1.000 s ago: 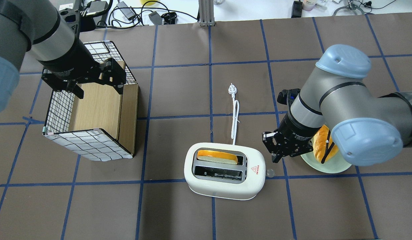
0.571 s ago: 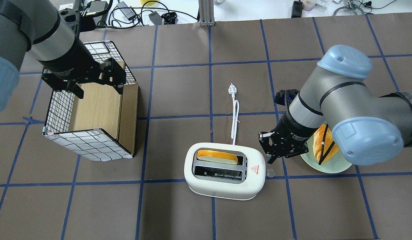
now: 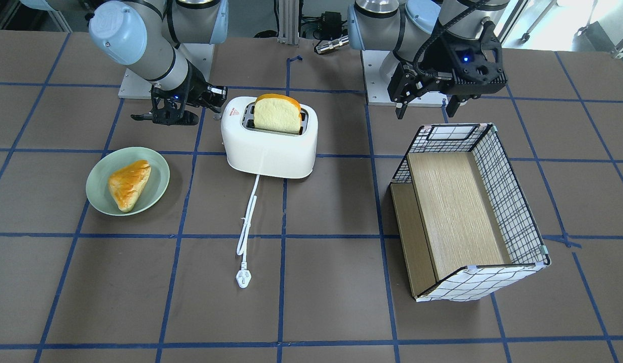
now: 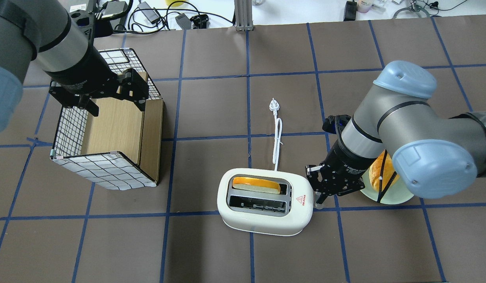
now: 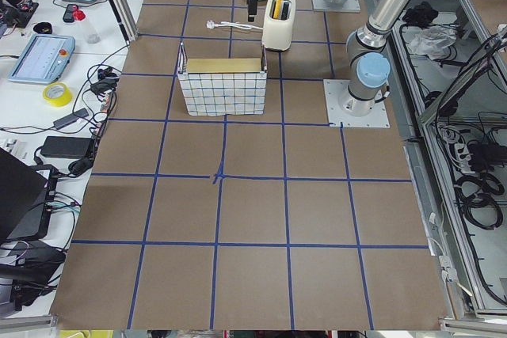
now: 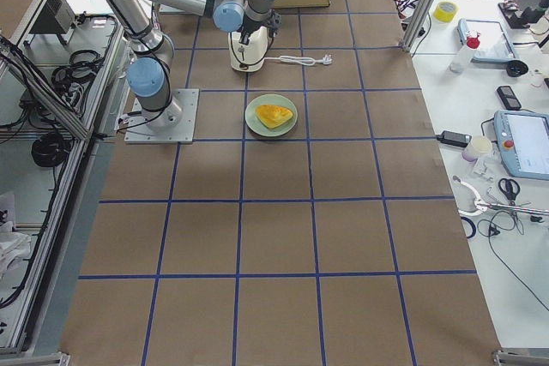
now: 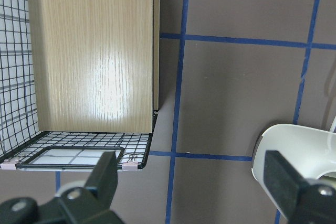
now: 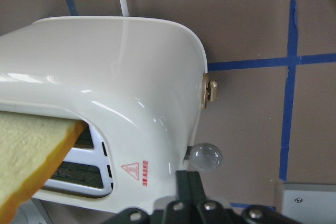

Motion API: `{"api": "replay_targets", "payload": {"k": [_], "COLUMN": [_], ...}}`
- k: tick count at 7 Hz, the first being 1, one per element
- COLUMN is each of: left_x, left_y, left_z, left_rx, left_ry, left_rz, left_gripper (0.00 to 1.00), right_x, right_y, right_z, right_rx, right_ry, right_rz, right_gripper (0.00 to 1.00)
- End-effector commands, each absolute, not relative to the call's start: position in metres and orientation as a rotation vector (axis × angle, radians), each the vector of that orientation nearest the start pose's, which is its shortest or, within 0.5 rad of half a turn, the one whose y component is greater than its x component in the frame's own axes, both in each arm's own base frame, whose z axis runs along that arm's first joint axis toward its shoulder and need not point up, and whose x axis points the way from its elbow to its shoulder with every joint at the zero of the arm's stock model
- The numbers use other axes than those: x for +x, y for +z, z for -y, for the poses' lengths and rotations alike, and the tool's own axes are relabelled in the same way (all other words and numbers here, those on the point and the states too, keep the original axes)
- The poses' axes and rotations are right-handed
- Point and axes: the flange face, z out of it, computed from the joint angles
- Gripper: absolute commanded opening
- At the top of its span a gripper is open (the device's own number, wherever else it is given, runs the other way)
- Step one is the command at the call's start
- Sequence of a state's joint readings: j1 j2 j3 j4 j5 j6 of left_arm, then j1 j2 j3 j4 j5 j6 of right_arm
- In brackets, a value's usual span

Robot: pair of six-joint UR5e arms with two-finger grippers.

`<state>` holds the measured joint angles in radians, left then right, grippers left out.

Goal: Press toaster with right arm
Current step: 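Press the toaster lever downward with the right gripper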

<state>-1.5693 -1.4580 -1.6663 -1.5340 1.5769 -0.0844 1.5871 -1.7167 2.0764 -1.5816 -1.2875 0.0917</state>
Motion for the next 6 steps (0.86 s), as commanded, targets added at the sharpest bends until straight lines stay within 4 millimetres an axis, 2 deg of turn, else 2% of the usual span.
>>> {"api": "replay_targets", "payload": {"k": [1, 4, 6], "left_x": [-0.132, -0.132, -0.132], "left_y": [0.497, 0.498, 0.498], "left_z": [0.449, 0.449, 0.449], "left_rx": [-0.135, -0.135, -0.135], "left_ry": [-0.085, -0.087, -0.087], "left_rz": [-3.134, -3.134, -3.134], "left_gripper": [1.00, 1.00, 1.00], "right_x": [0.166, 0.163, 0.163], "right_y": [0.318, 0.320, 0.309], "right_z": [0.364, 0.371, 0.366], "right_rx": [0.174, 0.187, 0.185], "right_ry": [0.502, 0.437, 0.470], "right_rz": [-2.835, -2.856, -2.852], "right_gripper": [0.00, 0.00, 0.00]}}
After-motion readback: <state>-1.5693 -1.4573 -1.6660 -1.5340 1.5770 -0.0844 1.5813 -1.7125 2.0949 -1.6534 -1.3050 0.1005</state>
